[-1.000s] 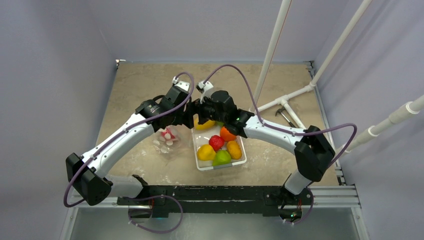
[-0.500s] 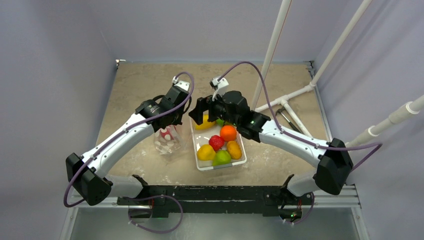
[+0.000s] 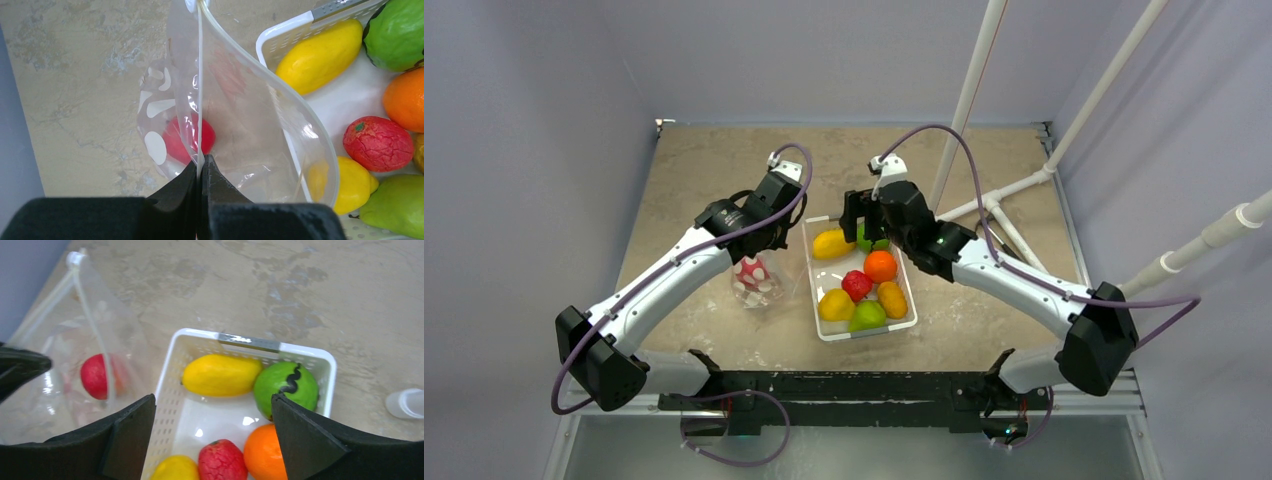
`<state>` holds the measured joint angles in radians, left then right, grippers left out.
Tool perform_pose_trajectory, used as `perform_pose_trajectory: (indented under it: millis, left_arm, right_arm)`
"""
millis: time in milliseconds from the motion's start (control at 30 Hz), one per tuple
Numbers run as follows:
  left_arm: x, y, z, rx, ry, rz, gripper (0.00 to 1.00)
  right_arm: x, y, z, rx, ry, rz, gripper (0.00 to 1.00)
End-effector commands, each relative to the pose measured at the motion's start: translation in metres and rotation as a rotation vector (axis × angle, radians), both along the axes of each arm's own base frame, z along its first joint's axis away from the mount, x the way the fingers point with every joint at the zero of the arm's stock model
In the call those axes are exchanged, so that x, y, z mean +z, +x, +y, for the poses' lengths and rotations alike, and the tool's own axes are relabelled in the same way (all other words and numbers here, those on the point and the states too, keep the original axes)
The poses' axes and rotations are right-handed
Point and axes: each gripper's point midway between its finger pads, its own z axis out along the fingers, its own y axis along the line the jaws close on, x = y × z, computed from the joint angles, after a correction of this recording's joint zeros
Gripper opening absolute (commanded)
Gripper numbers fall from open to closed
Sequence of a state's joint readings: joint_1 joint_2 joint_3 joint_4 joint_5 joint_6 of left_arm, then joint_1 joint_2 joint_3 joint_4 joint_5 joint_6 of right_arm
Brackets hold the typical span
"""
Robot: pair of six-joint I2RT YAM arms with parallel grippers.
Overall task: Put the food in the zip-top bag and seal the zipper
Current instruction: Place the fake fruit in the zipper food storage bag, then pick up the fake fruit from the bin.
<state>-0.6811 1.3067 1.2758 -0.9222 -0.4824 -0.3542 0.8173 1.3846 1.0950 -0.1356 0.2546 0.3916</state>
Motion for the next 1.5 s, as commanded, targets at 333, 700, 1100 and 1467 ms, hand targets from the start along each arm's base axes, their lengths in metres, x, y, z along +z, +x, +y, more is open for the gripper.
perform_pose_trajectory:
  millis: [333,700,1100,1467]
  left_arm:
    - [0.022,0.008,-0.001,-0.004,-0.025,-0.082,0.0]
    - [0.022,0.007,-0.002,-0.012,-0.031,-0.082,0.0]
    - [0.022,0.006,-0.001,-0.017,-0.028,-0.084,0.0]
    - [0.021,0.005,-0.001,-0.019,-0.03,-0.082,0.0]
  right_arm:
    - [-0.05,0.033,-0.036,-0.128,-0.202,0.067,0.8]
    - [-0.074,0.051,-0.026,-0.128,-0.261,0.091,0.84]
    - [-0.108,0.062,-0.03,-0.158,-0.339,0.133,0.86]
    - [-0.125,0.062,-0.034,-0.176,-0.374,0.156,0.74]
